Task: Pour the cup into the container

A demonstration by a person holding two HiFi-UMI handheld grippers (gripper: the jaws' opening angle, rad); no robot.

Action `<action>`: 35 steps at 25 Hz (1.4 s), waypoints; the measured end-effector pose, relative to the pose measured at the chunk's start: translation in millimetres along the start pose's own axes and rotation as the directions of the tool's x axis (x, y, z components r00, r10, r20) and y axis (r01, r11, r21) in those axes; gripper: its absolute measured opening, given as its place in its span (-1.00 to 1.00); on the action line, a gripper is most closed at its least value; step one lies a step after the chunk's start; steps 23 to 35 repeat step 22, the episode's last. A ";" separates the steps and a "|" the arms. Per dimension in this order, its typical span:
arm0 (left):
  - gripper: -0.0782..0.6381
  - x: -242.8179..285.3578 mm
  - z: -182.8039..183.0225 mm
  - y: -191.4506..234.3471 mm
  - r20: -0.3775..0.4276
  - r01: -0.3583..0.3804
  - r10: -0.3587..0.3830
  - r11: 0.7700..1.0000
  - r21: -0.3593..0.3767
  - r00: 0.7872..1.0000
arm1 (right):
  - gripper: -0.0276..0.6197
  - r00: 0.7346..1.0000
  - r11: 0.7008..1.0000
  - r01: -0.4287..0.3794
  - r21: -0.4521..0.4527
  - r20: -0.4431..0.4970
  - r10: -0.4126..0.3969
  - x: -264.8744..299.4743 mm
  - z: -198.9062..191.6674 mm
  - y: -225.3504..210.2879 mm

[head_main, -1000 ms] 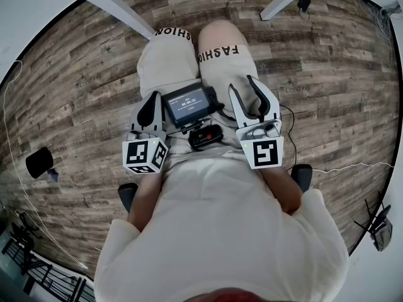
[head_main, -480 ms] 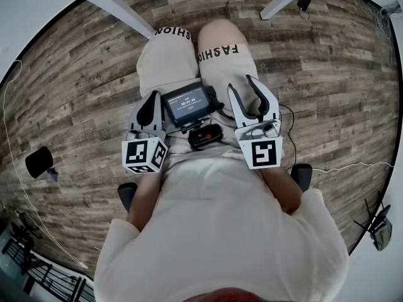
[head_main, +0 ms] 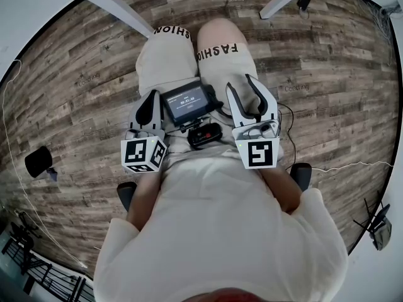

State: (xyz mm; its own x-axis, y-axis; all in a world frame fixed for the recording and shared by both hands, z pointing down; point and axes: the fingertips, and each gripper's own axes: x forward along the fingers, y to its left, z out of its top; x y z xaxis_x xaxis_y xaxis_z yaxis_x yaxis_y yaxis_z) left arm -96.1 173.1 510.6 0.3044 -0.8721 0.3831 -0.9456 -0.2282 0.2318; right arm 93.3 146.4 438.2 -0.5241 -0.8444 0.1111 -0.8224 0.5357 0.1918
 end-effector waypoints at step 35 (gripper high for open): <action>-0.75 -3.2 -2.0 0.1 -0.007 0.001 -0.001 1.000 -0.015 1.000 | -0.51 1.000 1.000 -0.005 0.031 -0.001 0.005 -0.4 0.5 -2.1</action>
